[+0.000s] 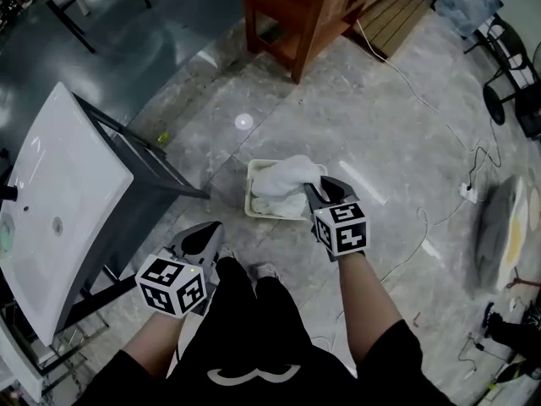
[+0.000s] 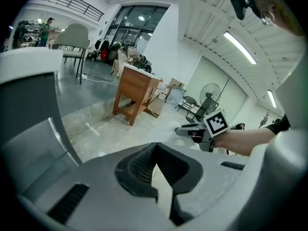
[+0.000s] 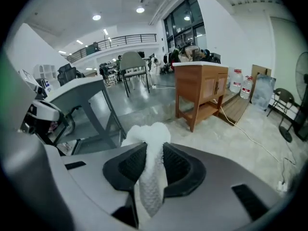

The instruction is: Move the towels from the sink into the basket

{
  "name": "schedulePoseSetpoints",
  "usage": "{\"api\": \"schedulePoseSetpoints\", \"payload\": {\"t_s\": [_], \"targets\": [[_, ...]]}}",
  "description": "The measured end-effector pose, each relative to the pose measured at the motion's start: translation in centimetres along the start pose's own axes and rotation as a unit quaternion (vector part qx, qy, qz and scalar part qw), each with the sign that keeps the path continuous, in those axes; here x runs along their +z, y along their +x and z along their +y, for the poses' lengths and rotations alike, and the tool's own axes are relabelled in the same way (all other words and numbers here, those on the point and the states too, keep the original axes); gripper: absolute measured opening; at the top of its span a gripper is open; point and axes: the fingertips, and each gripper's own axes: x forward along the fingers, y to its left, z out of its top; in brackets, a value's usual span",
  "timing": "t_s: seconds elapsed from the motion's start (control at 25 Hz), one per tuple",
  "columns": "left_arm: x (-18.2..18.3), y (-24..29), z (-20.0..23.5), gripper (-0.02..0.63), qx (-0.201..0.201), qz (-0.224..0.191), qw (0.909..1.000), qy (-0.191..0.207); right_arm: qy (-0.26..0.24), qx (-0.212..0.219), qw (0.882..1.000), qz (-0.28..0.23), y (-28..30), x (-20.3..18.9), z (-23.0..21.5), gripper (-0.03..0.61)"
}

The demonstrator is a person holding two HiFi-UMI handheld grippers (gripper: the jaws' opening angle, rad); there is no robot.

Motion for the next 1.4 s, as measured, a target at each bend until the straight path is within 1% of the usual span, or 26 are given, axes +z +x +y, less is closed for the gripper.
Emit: {"api": "schedulePoseSetpoints", "payload": {"t_s": [0.08,0.2,0.28,0.4,0.44,0.48,0.56,0.6,0.72,0.84,0.92,1.0,1.08,1.16,1.24,1.4], "targets": [[-1.5,0.8,1.2,0.006,-0.001,0.01,0.9999,-0.012,-0.006,-0.003,1.0,0.02,2.5,-1.8,-0.3,0.095],[-3.8,2.2,2.5,0.006,-0.005,0.028,0.9994,-0.019,-0.018,-0.003,0.999,0.047,6.1,-4.4,-0.8,0.095],[-5.0,2.9,3.2,0.006,-0.004,0.038,0.9989,-0.028,-0.021,0.005,0.998,0.063,8.2,-6.4,-1.1,0.095],[-5.7,3.6,3.8,0.006,-0.007,0.034,0.9985,-0.041,-0.03,0.024,0.997,0.072,10.6,-8.6,-1.2,0.095],[-6.0,3.9,4.0,0.006,-0.009,0.033,0.9984,-0.045,-0.029,0.025,0.996,0.079,11.2,-9.2,-1.4,0.11],[-6.3,4.2,4.2,0.006,-0.008,0.034,0.9982,-0.049,-0.023,0.027,0.996,0.086,11.8,-9.9,-1.6,0.144],[-6.8,4.7,4.9,0.006,-0.005,0.037,0.9977,-0.056,-0.009,0.035,0.994,0.104,12.8,-11.1,-1.7,0.309],[-6.9,5.0,5.2,0.006,-0.003,0.038,0.9975,-0.059,-0.007,0.038,0.993,0.113,13.1,-11.8,-1.7,0.352],[-7.3,5.7,5.7,0.006,-0.001,0.037,0.997,-0.068,-0.002,0.043,0.99,0.138,13.2,-14.1,-1.8,0.389],[-7.5,6.4,5.7,0.006,-0.004,0.041,0.9966,-0.072,0.026,0.046,0.987,0.149,12.8,-15.9,-2.2,0.39],[-7.2,6.7,5.4,0.006,-0.007,0.043,0.9966,-0.07,0.042,0.055,0.986,0.153,12.3,-16.5,-2.3,0.39],[-6.6,6.7,4.7,0.006,-0.011,0.042,0.9966,-0.07,0.045,0.065,0.986,0.148,11.5,-15.9,-2.3,0.388],[-5.8,6.3,3.8,0.006,-0.015,0.039,0.9967,-0.069,0.041,0.075,0.988,0.13,10.3,-14.0,-2.2,0.388],[-4.6,5.6,3.0,0.006,-0.016,0.035,0.9972,-0.064,0.038,0.092,0.99,0.104,8.6,-11.3,-1.6,0.388],[-2.9,4.6,2.1,0.006,-0.016,0.028,0.9978,-0.057,0.036,0.119,0.99,0.073,6.4,-8.2,-0.5,0.387],[1.5,2.0,-0.3,0.006,-0.022,0.001,0.9989,-0.042,0.033,0.168,0.985,0.017,0.9,-1.5,1.8,0.379]]}}
